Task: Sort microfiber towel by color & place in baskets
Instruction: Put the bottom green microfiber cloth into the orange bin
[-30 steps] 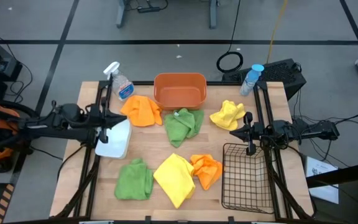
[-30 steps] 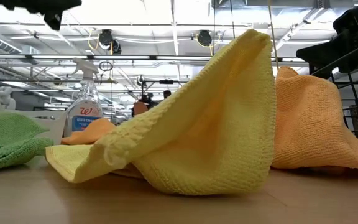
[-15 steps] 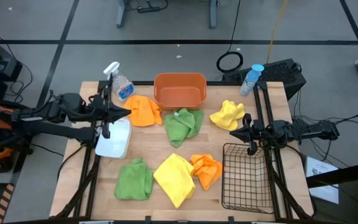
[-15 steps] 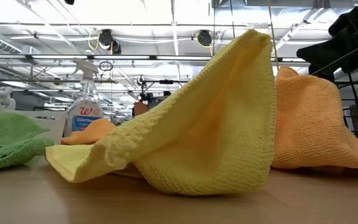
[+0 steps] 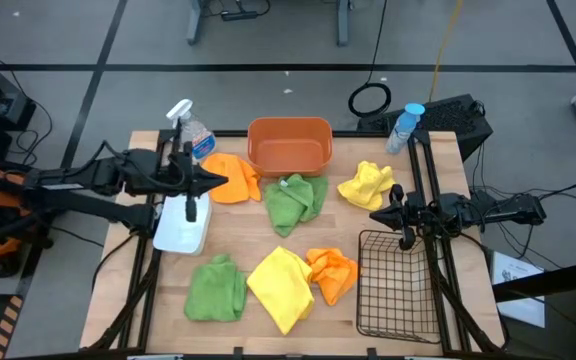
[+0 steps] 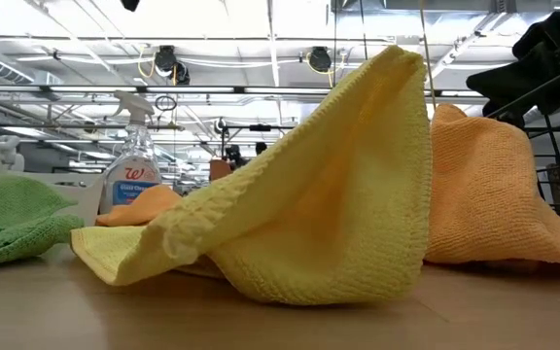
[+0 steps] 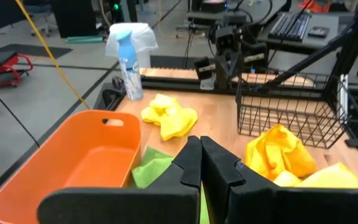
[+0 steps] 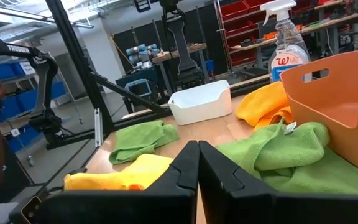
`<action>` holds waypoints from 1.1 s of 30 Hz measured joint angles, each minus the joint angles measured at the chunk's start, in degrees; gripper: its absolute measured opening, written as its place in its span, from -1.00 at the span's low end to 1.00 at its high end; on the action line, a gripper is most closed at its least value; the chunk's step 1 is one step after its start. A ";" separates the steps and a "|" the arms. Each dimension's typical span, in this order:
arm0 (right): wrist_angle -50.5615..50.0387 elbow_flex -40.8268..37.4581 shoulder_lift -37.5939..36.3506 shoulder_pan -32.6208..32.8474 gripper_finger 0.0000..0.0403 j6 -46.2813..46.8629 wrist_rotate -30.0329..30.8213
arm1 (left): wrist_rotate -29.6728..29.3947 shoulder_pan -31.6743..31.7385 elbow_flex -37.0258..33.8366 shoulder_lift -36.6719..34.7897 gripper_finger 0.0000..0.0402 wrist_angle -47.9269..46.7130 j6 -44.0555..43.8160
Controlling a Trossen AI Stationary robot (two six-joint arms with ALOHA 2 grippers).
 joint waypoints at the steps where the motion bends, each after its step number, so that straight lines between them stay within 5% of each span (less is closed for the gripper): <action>1: 0.00 0.00 0.02 0.00 -1.00 0.00 0.02 | -0.01 0.00 0.00 0.61 -0.98 0.01 0.02; 15: 2.67 3.78 0.51 0.02 -1.00 2.14 0.20 | -0.01 0.00 0.00 7.99 -0.98 2.12 0.03; 33: -23.70 43.63 27.47 0.02 -1.00 -3.04 1.80 | -0.01 0.00 -0.06 11.84 -0.98 8.14 0.57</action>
